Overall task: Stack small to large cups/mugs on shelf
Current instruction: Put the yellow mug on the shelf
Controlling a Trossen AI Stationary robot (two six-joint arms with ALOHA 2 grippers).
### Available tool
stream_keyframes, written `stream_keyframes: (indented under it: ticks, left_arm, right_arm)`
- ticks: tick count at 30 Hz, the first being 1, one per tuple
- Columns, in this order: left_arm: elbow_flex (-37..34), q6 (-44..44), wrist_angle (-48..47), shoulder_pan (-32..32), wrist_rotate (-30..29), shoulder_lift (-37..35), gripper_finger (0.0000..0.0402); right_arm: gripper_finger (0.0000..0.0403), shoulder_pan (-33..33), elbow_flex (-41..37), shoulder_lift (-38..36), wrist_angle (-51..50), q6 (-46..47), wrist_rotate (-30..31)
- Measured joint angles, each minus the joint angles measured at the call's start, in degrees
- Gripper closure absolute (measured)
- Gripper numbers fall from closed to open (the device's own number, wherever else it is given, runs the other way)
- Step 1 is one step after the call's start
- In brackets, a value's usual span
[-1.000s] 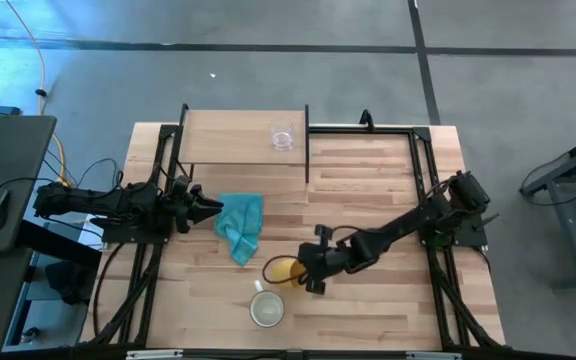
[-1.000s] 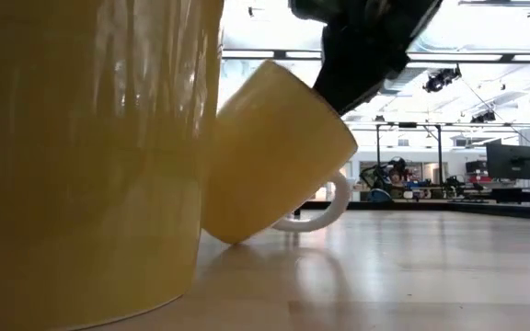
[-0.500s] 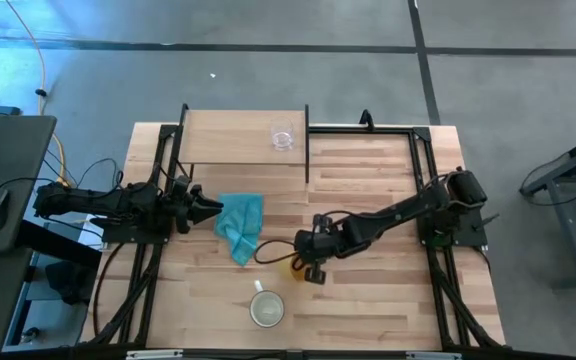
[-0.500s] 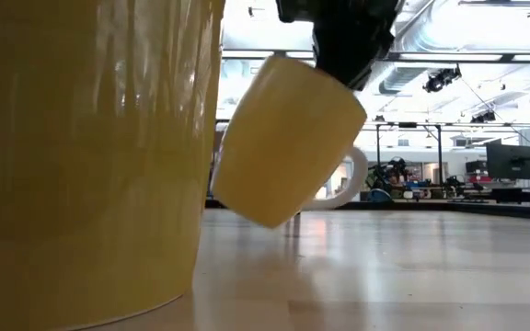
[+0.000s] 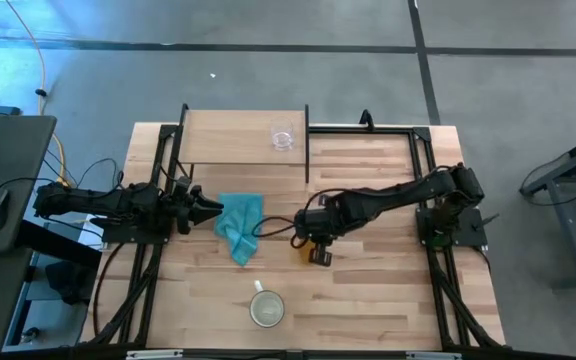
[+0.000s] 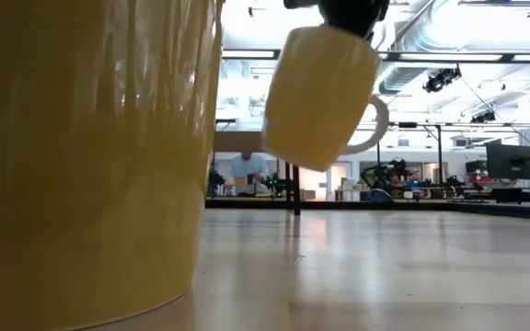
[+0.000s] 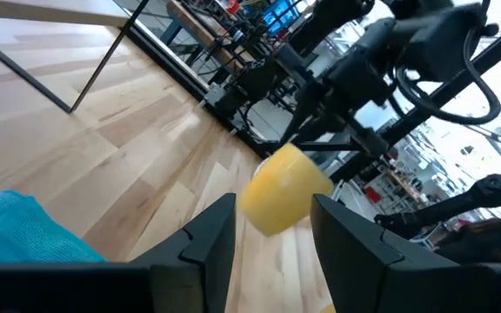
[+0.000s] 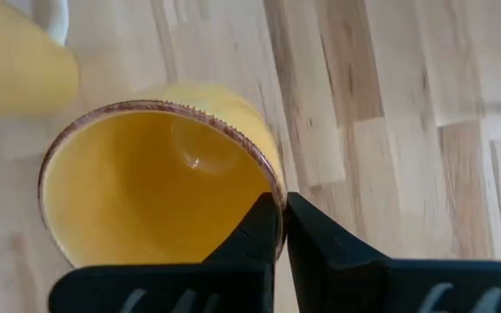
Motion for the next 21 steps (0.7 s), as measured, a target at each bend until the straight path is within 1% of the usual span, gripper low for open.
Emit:
stream_keyframes:
  ticks: [3, 13, 21]
  left_arm:
    - [0.0, 0.0, 0.0, 0.0, 0.0, 0.0, 0.0263]
    - [0.0, 0.0, -0.1, 0.0, 0.0, 0.0, 0.0263]
    - [0.0, 0.0, -0.1, 0.0, 0.0, 0.0, 0.0263]
  right_arm:
    - [0.0403, -1.4, 2.0, 0.0, -2.8, -0.7, -1.9]
    - [0.0403, -5.7, 8.1, 0.0, -6.1, -5.1, -3.6]
    - [0.0403, -9.6, 11.1, 0.0, -8.0, -8.6, -4.4]
